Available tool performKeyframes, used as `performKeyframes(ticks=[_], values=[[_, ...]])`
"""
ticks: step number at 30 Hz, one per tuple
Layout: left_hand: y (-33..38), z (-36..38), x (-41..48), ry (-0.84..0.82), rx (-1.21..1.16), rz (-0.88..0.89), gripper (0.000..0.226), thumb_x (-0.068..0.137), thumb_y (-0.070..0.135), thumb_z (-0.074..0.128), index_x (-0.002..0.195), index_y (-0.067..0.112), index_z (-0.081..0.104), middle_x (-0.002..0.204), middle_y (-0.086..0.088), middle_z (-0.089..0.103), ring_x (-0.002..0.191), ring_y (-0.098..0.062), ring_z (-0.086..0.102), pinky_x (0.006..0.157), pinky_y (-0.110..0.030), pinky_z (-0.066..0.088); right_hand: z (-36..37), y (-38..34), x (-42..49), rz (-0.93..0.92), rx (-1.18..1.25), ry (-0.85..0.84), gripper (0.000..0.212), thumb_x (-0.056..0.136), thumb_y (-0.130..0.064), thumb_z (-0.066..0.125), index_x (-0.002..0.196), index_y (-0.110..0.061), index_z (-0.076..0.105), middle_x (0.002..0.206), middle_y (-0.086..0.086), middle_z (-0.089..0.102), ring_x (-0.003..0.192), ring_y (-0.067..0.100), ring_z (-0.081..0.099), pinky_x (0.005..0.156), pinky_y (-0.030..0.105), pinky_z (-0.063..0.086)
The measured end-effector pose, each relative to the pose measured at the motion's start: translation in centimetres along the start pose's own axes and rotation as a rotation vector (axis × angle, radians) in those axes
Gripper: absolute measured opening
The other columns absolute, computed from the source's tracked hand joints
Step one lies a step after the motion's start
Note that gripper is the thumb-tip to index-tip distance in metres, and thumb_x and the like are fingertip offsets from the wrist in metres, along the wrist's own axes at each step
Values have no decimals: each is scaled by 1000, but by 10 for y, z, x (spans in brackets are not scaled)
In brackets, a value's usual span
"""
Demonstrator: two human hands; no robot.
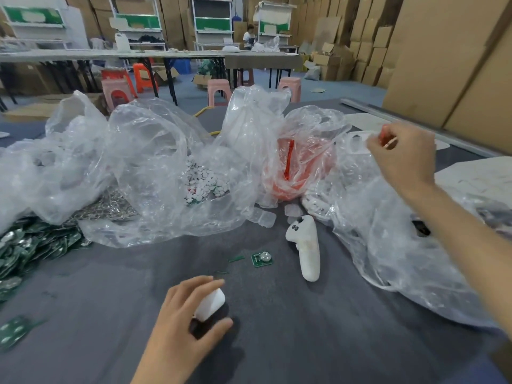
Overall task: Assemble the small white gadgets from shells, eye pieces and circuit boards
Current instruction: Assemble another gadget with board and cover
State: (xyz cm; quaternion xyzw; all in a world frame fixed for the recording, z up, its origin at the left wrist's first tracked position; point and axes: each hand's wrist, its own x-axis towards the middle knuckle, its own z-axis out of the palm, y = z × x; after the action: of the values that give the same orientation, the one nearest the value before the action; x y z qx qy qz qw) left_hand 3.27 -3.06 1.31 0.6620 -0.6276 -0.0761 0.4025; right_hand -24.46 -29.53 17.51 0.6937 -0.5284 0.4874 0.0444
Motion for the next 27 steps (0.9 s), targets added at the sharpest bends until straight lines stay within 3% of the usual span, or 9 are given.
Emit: performKeyframes(ticks=[3, 6, 8, 12, 16, 18, 20, 23, 27], values=[[-5, 11, -2, 40, 220, 203, 18, 80, 25, 67, 97, 29, 73, 109, 7, 66, 102, -11, 49, 74, -39, 50, -6, -62, -75, 72, 469, -315, 24, 85, -17, 65, 61, -22, 60, 52, -8, 59, 48, 2, 50, 50, 12, 37], [-2, 14, -5, 153, 291, 101, 32, 85, 20, 43, 90, 15, 74, 103, -2, 69, 101, -21, 53, 76, -45, 49, 14, -103, -164, 204, 651, -683, 16, 84, -15, 68, 69, -11, 65, 56, 0, 64, 44, 4, 52, 48, 15, 40], [-1, 12, -6, 194, 341, 33, 37, 84, 18, 39, 94, 10, 73, 106, -5, 69, 107, -30, 57, 85, -47, 46, 31, -120, -208, 324, 753, -791, 14, 85, -11, 67, 71, -7, 63, 64, 10, 67, 43, 7, 54, 46, 19, 42], [1, 4, -8, 186, 31, -30, 41, 87, 13, 36, 117, 25, 62, 125, 18, 57, 129, -8, 39, 105, -27, 31, 56, -133, -237, 425, 784, -764, 12, 84, -11, 71, 73, -10, 65, 67, 10, 67, 49, 19, 63, 49, 35, 54], [3, -2, -5, 260, -142, -204, 41, 92, 12, 60, 107, 50, 57, 117, 21, 55, 116, -1, 53, 86, -19, 45, 64, -133, -237, 370, 786, -740, 10, 81, -13, 74, 77, -8, 67, 64, 6, 68, 53, 20, 66, 57, 37, 56], [3, -3, -5, 296, -116, -177, 45, 86, 6, 67, 100, 48, 62, 109, 14, 59, 105, 1, 57, 76, -10, 45, 64, -129, -236, 352, 841, -762, 4, 81, -8, 73, 81, -11, 71, 72, 2, 71, 65, 15, 68, 65, 30, 54], [2, -1, -6, 304, -118, -158, 42, 83, 1, 69, 95, 42, 67, 103, 11, 60, 98, 2, 58, 69, -4, 41, 61, -124, -236, 335, 911, -812, 19, 81, -2, 70, 92, -17, 74, 88, -5, 74, 82, 8, 69, 75, 20, 51], [0, 1, -7, 244, -125, -146, 41, 78, -7, 71, 93, 30, 71, 92, 13, 62, 78, 5, 60, 65, -2, 39, 57, -120, -238, 210, 896, -870, 33, 83, 0, 66, 111, -18, 71, 111, -10, 70, 101, 3, 65, 84, 20, 51], [-4, 6, -8, 122, -37, -48, 44, 65, -26, 63, 86, 12, 72, 104, 13, 66, 99, 18, 54, 82, -1, 39, 59, -121, -242, 236, 881, -725, 19, 87, -6, 65, 101, -16, 74, 106, -9, 72, 98, 3, 66, 85, 27, 54]])
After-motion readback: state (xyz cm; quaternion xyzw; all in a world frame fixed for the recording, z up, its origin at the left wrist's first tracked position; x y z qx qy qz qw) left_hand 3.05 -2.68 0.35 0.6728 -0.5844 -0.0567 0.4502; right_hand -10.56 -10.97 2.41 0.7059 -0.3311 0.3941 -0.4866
